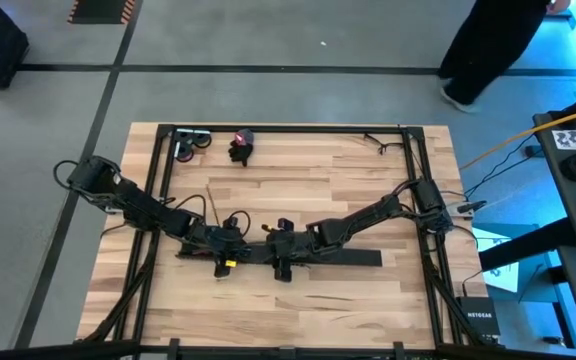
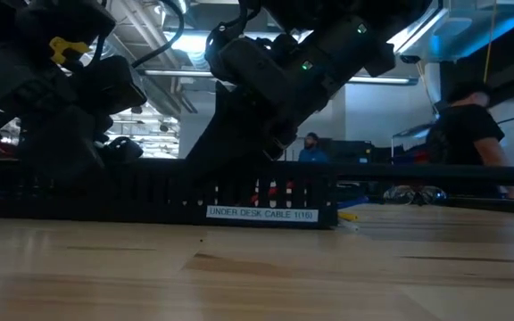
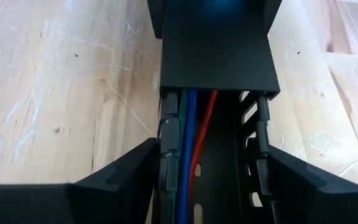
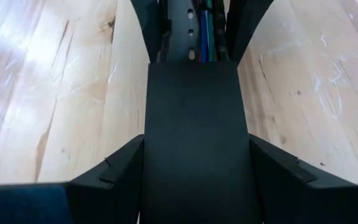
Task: Ziptie cables
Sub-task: Close the black cable duct
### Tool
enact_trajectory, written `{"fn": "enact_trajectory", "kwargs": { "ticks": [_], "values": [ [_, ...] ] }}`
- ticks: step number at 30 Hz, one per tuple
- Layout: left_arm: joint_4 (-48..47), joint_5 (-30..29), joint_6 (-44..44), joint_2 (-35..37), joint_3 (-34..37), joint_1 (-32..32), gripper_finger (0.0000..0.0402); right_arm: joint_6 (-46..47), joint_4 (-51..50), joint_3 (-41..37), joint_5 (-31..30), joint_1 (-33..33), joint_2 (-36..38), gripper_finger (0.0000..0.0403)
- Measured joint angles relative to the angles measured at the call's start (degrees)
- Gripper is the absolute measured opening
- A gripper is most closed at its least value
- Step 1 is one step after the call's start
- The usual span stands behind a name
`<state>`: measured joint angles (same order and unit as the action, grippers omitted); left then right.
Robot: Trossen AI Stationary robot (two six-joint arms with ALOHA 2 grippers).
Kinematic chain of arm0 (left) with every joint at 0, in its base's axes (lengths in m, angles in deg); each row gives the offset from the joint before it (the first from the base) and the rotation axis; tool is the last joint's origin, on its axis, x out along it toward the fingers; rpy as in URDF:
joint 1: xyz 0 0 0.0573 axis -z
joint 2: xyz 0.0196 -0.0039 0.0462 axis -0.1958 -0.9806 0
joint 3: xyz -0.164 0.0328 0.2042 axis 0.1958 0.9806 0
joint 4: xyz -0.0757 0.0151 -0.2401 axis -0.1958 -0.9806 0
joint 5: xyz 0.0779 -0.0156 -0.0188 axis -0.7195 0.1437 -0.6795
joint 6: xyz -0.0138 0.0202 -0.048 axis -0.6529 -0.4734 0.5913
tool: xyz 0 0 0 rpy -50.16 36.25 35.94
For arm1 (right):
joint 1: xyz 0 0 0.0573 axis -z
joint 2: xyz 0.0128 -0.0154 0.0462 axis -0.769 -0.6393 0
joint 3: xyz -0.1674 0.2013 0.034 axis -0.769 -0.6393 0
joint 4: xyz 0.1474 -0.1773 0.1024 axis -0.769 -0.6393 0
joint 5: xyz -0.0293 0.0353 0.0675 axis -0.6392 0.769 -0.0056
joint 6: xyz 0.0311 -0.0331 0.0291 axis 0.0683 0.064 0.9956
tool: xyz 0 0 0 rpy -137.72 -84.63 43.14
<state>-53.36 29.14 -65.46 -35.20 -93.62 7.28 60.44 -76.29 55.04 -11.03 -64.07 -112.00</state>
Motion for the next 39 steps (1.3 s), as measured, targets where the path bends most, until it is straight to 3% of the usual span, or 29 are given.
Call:
{"fn": "enact_trajectory", "kwargs": {
  "ticks": [13, 26, 32, 39],
  "values": [
    [4.56, -0.14, 0.09, -1.15, 0.11, -0.47, 0.0238, 0.30, 3.51, 1.93, -2.71, 0.02, -2.69, 0.0229],
    [3.96, 1.19, -2.40, -5.93, -4.50, -0.28, 0.0249, -0.57, -5.71, 9.36, -2.77, 0.11, -6.36, 0.0229],
    [-5.32, 3.39, 2.70, 0.28, -5.25, -0.31, 0.0274, -1.35, -6.44, 9.52, -2.23, 0.31, -6.49, 0.0229],
    [-21.31, 4.99, 4.59, 12.59, -6.36, 0.06, 0.0270, -1.48, -6.61, 9.39, -2.30, 0.35, -6.49, 0.0229]
  ]
}}
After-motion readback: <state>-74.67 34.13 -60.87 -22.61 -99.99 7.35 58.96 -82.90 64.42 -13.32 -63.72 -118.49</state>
